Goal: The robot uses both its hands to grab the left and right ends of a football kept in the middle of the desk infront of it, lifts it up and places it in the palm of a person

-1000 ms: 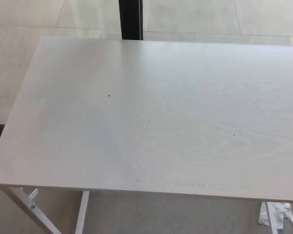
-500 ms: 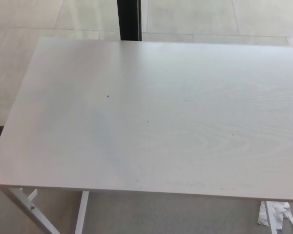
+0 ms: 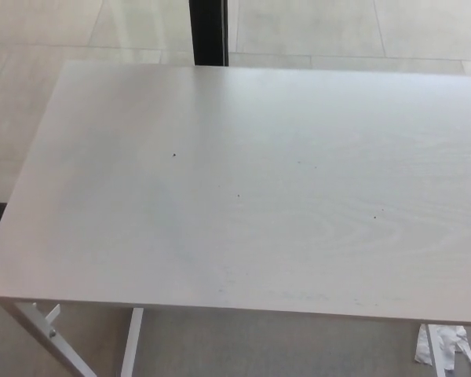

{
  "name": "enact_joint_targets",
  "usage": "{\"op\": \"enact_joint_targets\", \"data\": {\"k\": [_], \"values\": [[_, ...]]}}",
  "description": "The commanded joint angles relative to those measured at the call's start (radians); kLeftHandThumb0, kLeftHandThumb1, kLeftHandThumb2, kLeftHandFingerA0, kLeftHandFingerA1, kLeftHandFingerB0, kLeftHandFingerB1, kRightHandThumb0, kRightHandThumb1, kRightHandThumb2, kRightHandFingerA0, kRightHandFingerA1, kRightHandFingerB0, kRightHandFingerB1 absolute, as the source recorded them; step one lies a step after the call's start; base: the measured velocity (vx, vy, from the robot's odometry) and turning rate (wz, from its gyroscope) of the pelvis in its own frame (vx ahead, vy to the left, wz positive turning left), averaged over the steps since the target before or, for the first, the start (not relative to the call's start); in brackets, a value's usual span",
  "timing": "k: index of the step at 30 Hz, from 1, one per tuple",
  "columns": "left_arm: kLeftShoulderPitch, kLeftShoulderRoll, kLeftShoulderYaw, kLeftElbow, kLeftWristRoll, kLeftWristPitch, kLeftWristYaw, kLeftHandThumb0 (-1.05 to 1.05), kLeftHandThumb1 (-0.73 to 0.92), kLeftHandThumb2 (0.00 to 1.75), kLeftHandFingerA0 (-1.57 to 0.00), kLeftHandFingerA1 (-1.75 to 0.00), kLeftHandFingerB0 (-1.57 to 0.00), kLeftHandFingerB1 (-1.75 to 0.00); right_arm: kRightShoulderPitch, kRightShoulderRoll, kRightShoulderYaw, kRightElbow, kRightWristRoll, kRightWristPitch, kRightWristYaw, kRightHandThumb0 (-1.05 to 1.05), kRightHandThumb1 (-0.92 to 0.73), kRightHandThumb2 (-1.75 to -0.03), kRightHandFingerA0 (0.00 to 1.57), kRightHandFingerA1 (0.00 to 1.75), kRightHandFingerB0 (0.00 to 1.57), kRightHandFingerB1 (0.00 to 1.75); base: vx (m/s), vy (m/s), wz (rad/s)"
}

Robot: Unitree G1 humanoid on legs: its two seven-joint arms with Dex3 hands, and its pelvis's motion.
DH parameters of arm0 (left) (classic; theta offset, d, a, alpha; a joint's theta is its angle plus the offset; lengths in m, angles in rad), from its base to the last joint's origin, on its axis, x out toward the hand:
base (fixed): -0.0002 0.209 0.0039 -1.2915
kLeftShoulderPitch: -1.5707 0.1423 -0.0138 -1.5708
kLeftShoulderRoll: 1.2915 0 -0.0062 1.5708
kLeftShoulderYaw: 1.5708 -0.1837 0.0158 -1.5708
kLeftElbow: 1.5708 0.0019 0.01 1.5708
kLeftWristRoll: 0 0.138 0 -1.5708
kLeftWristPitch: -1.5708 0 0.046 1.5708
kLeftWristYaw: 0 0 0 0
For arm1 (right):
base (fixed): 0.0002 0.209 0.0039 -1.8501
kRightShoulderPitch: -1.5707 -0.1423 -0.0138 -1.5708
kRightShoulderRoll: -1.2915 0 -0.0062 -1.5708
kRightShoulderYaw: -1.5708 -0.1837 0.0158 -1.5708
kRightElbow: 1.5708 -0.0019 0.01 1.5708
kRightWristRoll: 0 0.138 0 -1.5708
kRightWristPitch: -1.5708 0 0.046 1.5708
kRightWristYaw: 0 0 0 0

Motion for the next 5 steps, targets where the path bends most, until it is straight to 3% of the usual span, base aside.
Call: {"op": "enact_joint_targets", "data": {"k": [1, 2, 3, 5], "values": [[-0.007, 0.055, -0.012, 0.021, -0.049, 0.006, -0.095, -0.62, 0.43, 0.86, -0.82, -0.73, -0.48, -0.57, 0.055, -0.113, 0.096, 0.066, -0.091, -0.139, 0.223, -0.71, -0.67, -0.61, 0.44, 0.43, 0.24, 0.31, 0.0, 0.0, 0.0], [-0.005, 0.055, -0.017, 0.019, -0.045, -0.003, -0.099, -0.6, 0.43, 0.87, -0.81, -0.73, -0.45, -0.55, 0.048, -0.12, 0.101, 0.081, -0.086, -0.142, 0.234, -0.7, -0.65, -0.6, 0.44, 0.43, 0.26, 0.31, 0.0, 0.0, 0.0], [-0.006, 0.057, -0.022, 0.024, -0.039, -0.009, -0.098, -0.59, 0.56, 0.57, -0.8, -0.56, -0.54, -0.42, 0.045, -0.121, 0.1, 0.085, -0.076, -0.142, 0.243, -0.68, -0.62, -0.59, 0.44, 0.44, 0.29, 0.32, 0.0, 0.0, 0.0], [-0.008, 0.06, -0.028, 0.031, -0.032, -0.013, -0.095, -0.58, 0.56, 0.57, -0.77, -0.57, -0.53, -0.42, 0.041, -0.124, 0.098, 0.091, -0.064, -0.141, 0.252, -0.65, -0.61, -0.59, 0.46, 0.43, 0.32, 0.33, 0.0, 0.0, 0.0]]}}
